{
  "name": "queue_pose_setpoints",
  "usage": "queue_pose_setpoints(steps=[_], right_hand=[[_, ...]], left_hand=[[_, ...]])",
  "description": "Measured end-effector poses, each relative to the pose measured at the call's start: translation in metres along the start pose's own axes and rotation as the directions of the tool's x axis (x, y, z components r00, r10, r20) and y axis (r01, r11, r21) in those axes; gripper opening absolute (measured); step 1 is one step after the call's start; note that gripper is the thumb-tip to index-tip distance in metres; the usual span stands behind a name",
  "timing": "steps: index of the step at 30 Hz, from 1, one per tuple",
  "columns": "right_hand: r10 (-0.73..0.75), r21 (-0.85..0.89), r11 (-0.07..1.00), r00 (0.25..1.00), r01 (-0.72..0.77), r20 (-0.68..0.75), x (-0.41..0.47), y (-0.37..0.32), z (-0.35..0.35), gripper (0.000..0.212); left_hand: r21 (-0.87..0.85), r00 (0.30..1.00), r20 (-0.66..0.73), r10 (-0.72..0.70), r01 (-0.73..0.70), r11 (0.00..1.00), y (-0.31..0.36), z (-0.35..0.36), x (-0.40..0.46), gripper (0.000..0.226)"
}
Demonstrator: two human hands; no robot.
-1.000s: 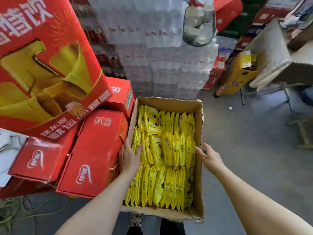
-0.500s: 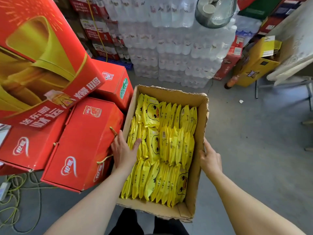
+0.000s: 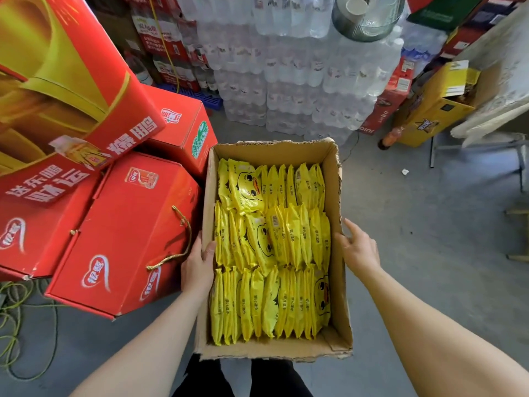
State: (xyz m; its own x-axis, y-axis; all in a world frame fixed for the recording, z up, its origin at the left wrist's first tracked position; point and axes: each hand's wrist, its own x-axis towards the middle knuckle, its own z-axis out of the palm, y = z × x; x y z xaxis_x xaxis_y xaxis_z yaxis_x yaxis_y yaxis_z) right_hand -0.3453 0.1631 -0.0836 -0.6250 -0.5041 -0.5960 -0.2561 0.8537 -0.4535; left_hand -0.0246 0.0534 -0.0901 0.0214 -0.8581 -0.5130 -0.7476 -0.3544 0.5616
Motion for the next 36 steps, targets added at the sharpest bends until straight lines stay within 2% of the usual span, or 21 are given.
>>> queue_pose_setpoints(steps=[3,6,11,19,27,32,36], right_hand=[[0.004,-0.004,1.000,1.000,-0.004,0.020,-0.002,-0.001,0.005,0.050],[-0.017,-0.065,0.998,0.998,0.021,0.055,0.001,-0.006,0.015,0.036],[-0.001,-0.088,0.996,1.000,0.001,0.002,0.006,-0.004,0.022,0.024],[0.027,-0.107,0.994,0.995,-0.037,-0.100,-0.007,-0.001,0.030,0.030],[0.172,0.045,0.985,0.960,-0.166,-0.220,-0.077,0.036,0.048,0.027],[0.328,0.189,0.941,0.896,-0.281,-0.300,-0.142,0.074,0.078,0.023],[0.442,0.293,0.887,0.838,-0.355,-0.320,-0.194,0.103,0.099,0.022]], left_hand=[[-0.001,1.000,0.004,-0.028,0.028,1.000,-0.002,0.000,0.002,0.054],[0.006,0.998,0.020,-0.053,0.053,0.999,-0.006,-0.002,0.005,0.054],[-0.035,0.996,0.076,-0.039,0.042,0.999,-0.008,-0.009,0.006,0.059],[-0.109,0.996,0.083,-0.034,0.043,0.993,-0.015,-0.008,0.013,0.064],[0.010,0.983,0.149,0.109,-0.111,0.994,-0.024,-0.018,0.013,0.050],[0.047,0.957,0.234,0.170,-0.186,0.981,-0.046,-0.022,0.006,0.046],[0.152,0.932,0.311,0.189,-0.245,0.958,-0.060,-0.021,-0.012,0.047]])
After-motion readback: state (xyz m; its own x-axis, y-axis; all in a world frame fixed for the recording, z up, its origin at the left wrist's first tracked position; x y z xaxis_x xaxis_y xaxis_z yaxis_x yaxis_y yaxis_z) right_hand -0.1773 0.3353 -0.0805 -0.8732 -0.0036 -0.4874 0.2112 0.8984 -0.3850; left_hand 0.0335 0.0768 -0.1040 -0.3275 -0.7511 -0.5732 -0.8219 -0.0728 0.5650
